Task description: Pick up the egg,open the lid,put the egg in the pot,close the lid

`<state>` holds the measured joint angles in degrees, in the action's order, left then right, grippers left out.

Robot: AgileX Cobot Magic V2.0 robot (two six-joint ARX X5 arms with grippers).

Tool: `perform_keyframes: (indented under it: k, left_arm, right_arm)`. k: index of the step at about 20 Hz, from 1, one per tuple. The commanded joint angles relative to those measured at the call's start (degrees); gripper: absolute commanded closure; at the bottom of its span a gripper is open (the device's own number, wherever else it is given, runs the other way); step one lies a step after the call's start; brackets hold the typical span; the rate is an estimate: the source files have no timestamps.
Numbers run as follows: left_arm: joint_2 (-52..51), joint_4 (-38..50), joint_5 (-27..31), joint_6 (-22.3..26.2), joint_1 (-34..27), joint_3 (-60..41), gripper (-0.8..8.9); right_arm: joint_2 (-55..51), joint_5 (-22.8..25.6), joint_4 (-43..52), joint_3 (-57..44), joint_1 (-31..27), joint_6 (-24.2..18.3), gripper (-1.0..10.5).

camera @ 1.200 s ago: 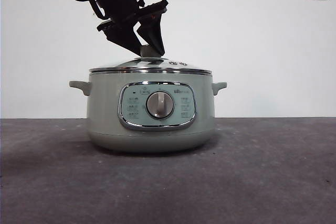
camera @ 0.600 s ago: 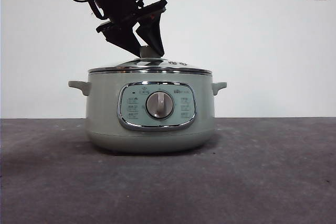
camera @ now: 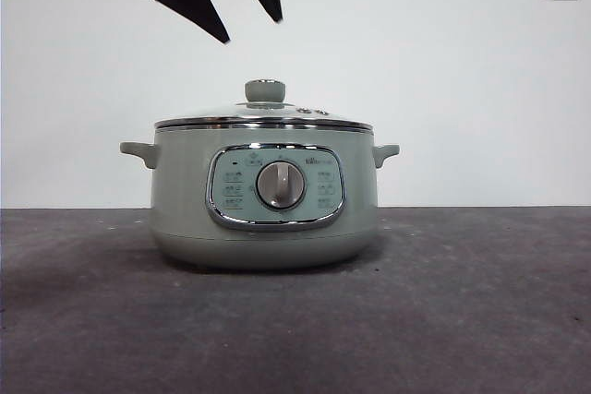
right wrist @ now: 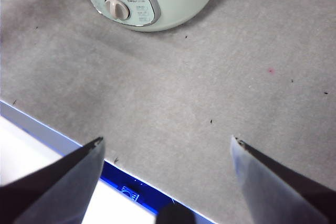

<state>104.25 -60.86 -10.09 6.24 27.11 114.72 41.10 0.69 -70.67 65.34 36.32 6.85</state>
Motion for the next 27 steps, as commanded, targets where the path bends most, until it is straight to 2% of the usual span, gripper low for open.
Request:
perform_keyframes:
  k: [1, 6, 13, 21, 22, 26, 27]
  left_arm:
    - [-3.65, -4.96, -2.91, 0.35, -0.17, 0.20, 3.78]
    - [-16.04, -14.71, -3.85, -0.72, 0.04, 0.17, 3.78]
    - [-32.79, -14.75, -3.82, -5.66, 3.56, 0.00, 3.78]
    - [-43.12, -14.73, -3.78, -7.76, 4.96, -6.43, 3.78]
    - [-43.58, -14.73, -3.80, -7.76, 4.96, -7.41, 3.99]
    - [-44.65, -14.73, -3.80, -7.74, 4.98, -12.63, 7.86]
    - [-44.87, -14.73, -3.80, -7.72, 4.96, -14.16, 8.27]
  right_arm:
    - [-0.13, 0.33, 0.42, -0.48, 0.09, 0.04, 5.4]
    - [-0.11, 0.42, 2.21, -0.48, 0.11, -1.07, 5.4]
    - [0.00, 0.37, 3.78, -0.48, 0.11, -1.53, 5.4]
    - [0.00, 0.20, 3.37, -0.48, 0.11, -1.36, 5.4]
    - [0.00, 0.17, 3.34, -0.48, 0.11, -1.01, 5.5]
    - [0.00, -0.07, 2.78, -0.48, 0.11, -1.01, 9.1]
    - [0.00, -0.33, 2.32, -0.48, 0.11, -1.03, 9.5]
